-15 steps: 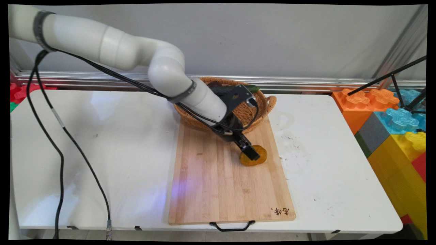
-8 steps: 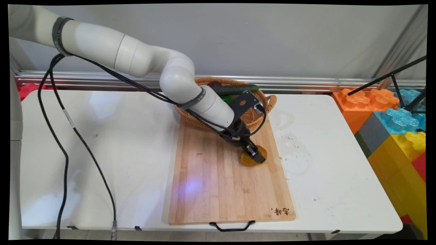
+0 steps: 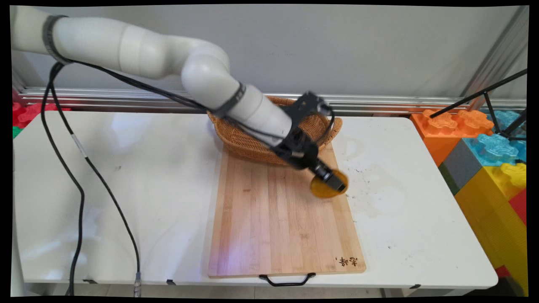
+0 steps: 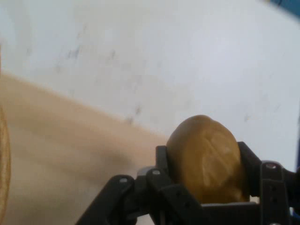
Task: Place the picked object in the vegetable basket
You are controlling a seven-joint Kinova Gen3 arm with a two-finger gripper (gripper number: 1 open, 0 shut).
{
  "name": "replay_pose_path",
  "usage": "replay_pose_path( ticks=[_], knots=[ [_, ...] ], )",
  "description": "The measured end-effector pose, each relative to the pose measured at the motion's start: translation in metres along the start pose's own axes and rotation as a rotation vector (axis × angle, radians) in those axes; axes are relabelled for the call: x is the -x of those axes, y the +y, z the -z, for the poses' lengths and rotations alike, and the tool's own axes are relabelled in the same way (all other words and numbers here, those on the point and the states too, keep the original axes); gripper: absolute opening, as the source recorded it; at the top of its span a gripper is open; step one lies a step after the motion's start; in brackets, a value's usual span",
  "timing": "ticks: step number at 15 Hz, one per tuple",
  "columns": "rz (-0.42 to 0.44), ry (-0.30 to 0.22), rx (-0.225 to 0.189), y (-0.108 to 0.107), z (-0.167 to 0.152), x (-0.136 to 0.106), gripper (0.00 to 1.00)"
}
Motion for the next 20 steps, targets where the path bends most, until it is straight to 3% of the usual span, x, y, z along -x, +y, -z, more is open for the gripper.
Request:
replay_pose_path(
  ticks=[2, 4, 5, 8, 13, 17, 20],
  knots=[
    [-0.004, 0.098, 0.011, 0.008, 0.024, -0.021, 0.00],
    [-0.028, 0.151, -0.012, 0.011, 0.043, -0.034, 0.00],
    [-0.039, 0.170, -0.033, 0.013, 0.053, -0.040, 0.00],
    [-0.081, 0.208, -0.152, 0.014, 0.095, -0.052, 0.00],
    [-0.089, 0.113, -0.362, -0.028, 0.132, -0.033, 0.00],
    [-0.078, 0.034, -0.441, -0.066, 0.119, -0.013, 0.00],
    [-0.045, -0.015, -0.457, -0.089, 0.097, 0.001, 0.00]
  ],
)
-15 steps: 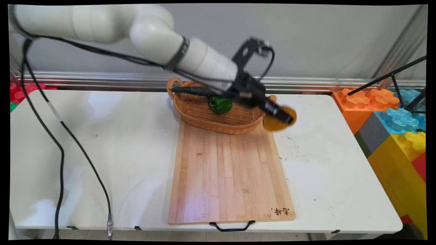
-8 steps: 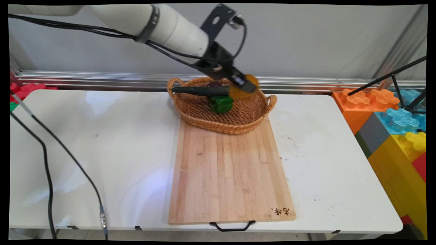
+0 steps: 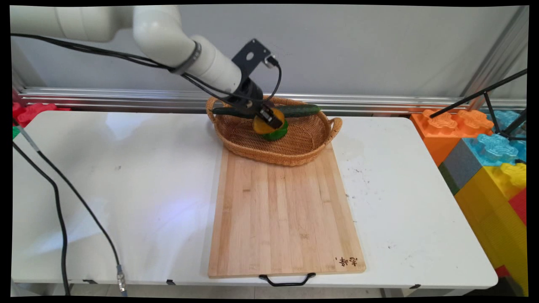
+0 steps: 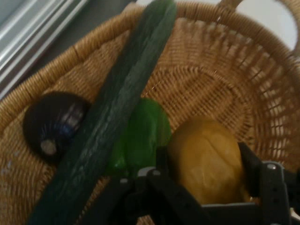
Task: Place the picked object in the vegetable basket
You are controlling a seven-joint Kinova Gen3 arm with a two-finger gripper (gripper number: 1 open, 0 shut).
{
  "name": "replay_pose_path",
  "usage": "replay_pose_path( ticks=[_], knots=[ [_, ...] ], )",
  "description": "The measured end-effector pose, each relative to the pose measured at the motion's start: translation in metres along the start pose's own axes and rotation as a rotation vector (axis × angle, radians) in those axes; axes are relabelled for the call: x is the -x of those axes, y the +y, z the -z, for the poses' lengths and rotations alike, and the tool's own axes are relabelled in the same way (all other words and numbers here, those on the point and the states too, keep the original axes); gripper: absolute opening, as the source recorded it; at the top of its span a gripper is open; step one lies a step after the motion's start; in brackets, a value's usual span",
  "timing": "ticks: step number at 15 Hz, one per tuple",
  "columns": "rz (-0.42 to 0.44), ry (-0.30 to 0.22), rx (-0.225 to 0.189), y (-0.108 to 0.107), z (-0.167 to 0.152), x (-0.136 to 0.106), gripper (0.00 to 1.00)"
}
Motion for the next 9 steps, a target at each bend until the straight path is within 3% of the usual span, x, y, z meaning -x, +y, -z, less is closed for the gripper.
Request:
replay_pose_path(
  ticks=[5, 6, 9],
  knots=[
    [0.040, -0.042, 0.027, -0.004, -0.036, 0.009, 0.00],
    [0.054, -0.038, 0.036, -0.003, -0.041, 0.007, 1.00],
    [0.087, -0.016, 0.057, 0.001, -0.046, 0.000, 1.00]
  ],
)
